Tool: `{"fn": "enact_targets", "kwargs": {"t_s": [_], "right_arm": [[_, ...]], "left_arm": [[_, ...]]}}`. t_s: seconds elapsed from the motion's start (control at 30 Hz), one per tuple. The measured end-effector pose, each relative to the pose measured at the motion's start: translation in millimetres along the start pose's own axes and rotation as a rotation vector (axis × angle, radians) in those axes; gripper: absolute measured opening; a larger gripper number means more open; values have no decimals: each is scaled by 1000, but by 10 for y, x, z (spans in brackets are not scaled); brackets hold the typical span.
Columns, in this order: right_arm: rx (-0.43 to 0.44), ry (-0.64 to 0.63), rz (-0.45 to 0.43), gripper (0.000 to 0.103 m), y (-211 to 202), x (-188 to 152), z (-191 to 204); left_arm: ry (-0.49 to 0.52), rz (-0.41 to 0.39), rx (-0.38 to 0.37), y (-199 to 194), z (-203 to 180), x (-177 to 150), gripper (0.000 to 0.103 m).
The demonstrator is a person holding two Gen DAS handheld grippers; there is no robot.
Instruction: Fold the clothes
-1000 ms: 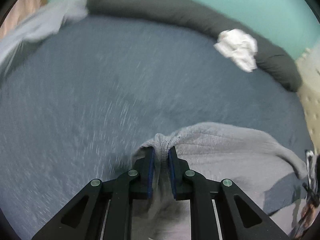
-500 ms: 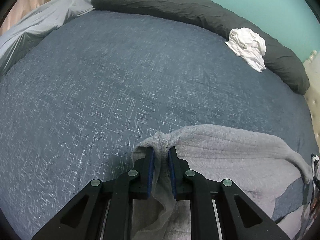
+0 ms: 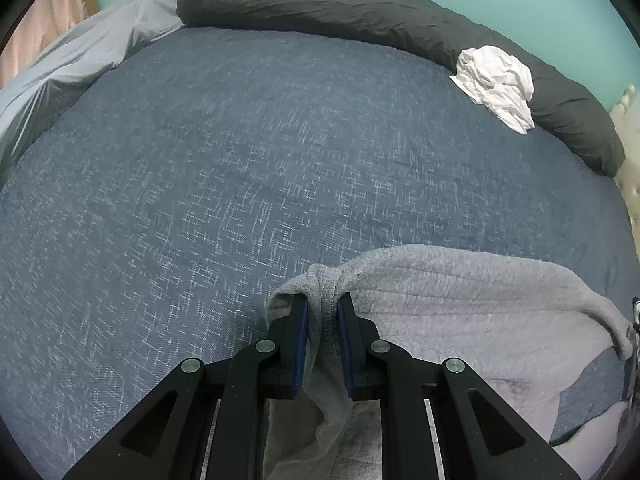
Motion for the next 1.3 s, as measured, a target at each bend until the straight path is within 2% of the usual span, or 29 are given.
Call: {"fn": "enact_targets", "kwargs": {"t_s": [0.2, 0.23, 0.27, 0.37, 0.47, 0.53, 0.63, 0.83, 1.07, 1.3], "right_arm": [[-64, -131, 55, 56, 236, -73, -103], [-61, -152, 50, 52, 241, -92, -87], [-60, -172, 44, 42, 244, -112, -73], [-73, -205, 17, 24, 223, -165, -73], [-77, -223, -15, 14, 153, -200, -85], [-86, -236, -46, 12, 73, -197, -82], [-100, -229, -139, 10, -168, -72, -99], [-128, -201, -238, 10, -484, 439, -133], [-176, -216, -237, 10, -425, 892, -121], [-174, -207, -160, 10, 141, 905, -42]], "left_arm": [[7, -1, 10, -3, -1, -17, 16], [9, 0, 12, 1, -1, -20, 16], [8, 0, 13, 5, 1, -22, 16], [3, 1, 16, 8, 4, -23, 16], [6, 3, 18, -2, 2, -23, 16], [5, 5, 15, -9, 12, -22, 16], [3, 5, 12, -17, 26, -22, 16], [-9, 2, 9, -26, 32, -8, 16], [-38, 4, 6, 71, 78, 76, 16], [-45, 25, 7, 243, 108, 108, 16]]}}
Point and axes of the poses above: each gripper's, at about its wrist camera, not at the fingertips, and y roughly the way its jaws point, z to its left, x to its top, the point moved 10 cm from there along y, roughly the way its jaws point, and after that the axes turned 1 degree about -z, right-handed, at the moved point
